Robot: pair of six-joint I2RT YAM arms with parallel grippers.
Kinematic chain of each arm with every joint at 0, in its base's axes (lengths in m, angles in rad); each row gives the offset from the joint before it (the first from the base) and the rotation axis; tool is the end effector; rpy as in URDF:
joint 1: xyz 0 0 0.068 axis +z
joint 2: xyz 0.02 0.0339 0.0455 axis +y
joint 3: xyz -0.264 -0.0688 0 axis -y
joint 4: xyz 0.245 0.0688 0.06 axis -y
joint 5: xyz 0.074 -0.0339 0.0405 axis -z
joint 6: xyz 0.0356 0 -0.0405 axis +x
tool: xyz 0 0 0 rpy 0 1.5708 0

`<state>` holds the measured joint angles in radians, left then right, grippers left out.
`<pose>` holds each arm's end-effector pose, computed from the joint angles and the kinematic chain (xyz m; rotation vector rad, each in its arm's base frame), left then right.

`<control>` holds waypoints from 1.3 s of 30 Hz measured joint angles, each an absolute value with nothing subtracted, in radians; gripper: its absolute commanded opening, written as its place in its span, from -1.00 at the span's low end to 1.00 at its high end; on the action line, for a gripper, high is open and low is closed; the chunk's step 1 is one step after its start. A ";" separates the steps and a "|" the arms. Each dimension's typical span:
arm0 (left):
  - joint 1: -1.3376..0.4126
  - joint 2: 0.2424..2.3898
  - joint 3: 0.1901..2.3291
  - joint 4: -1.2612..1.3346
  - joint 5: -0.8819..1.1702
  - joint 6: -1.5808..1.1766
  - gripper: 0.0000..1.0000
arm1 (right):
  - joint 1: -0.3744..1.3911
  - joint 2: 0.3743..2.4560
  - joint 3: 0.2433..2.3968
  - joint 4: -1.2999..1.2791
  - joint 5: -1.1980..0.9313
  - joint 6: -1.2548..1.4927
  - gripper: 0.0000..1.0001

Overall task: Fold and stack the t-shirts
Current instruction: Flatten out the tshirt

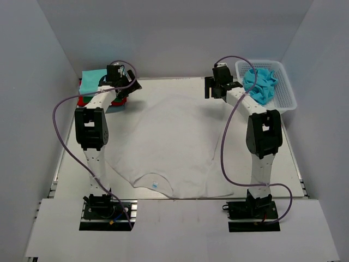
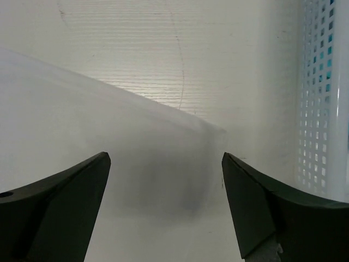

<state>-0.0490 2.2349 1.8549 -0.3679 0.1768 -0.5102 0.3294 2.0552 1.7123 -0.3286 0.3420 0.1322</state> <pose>0.5115 -0.0314 0.2121 -0.4492 2.3114 -0.4838 0.4562 0.1433 0.2544 -0.0340 2.1997 -0.1265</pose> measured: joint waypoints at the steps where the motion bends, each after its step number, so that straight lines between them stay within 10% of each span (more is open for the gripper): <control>1: -0.050 2.233 1.862 -0.378 0.177 -0.504 0.99 | 0.325 2.064 1.728 -0.343 0.324 0.131 0.80; 22: -0.238 1.570 0.960 -0.596 0.155 -0.672 0.99 | 0.331 2.202 1.770 -0.413 -0.022 0.207 0.80; 39: -0.279 2.355 2.001 -0.896 -0.089 -0.593 0.99 | 0.327 1.782 1.074 -0.254 0.043 0.339 0.80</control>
<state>-0.2794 2.3547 2.0010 -0.8963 -0.0895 -0.5926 0.3267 1.7821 1.0744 -0.2543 0.0429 0.3389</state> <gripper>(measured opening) 0.991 0.897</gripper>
